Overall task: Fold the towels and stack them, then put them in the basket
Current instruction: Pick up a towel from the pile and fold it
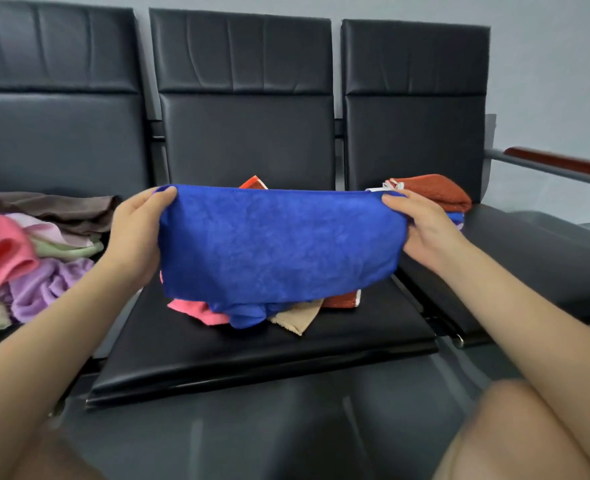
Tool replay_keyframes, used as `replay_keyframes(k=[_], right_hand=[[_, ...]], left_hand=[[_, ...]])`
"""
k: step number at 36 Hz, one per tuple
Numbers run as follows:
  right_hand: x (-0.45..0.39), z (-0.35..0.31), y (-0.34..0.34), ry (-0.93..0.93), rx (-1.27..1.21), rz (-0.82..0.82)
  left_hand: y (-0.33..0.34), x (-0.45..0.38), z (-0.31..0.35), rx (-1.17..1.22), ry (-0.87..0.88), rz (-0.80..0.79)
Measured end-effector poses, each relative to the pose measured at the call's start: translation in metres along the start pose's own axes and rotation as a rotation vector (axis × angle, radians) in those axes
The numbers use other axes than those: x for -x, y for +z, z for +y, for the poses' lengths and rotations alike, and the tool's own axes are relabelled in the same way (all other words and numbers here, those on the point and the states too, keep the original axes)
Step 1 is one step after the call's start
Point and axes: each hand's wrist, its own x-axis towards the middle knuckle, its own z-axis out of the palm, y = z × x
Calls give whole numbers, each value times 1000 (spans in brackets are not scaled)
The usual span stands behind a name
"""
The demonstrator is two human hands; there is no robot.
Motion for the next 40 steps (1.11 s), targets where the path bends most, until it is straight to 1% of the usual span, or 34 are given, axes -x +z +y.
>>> replay_keyframes(k=[2,5,11,17,20,22,24,26,31,33,35,38,40], right_hand=[[5,-5,-2,2,-10,-2],[7,-8,-7,38,6,12],[-10,14,-17,149,88,110],[-30,63,-24,174,415,202],[-41,87,-31,235,490,249],[-47,98,-31,289,512,255],[-48,101,-28,339,517,255],[-47,102,-25,407,495,205],[-38,93,-30,589,485,113],[-34,89,-33,653,469,83],[-28,86,-34,725,439,49],[-17,79,-32,803,281,-14],[-11,74,-30,789,174,-24]], left_hand=[[0,5,2,24,-40,-32],[-1,9,1,-28,-94,-74],[-1,-8,-28,-195,-138,-64],[-2,-33,-86,-400,-203,-41],[-3,-38,-108,-523,-260,-49],[-3,-41,-117,-589,-280,-21],[1,-41,-117,-630,-288,26],[5,-44,-116,-641,-301,57],[-3,-39,-116,-575,-483,91],[-6,-32,-114,-556,-570,29],[-8,-25,-110,-591,-588,-35],[-7,-15,-104,-582,-513,-123],[-10,-11,-105,-524,-462,-182]])
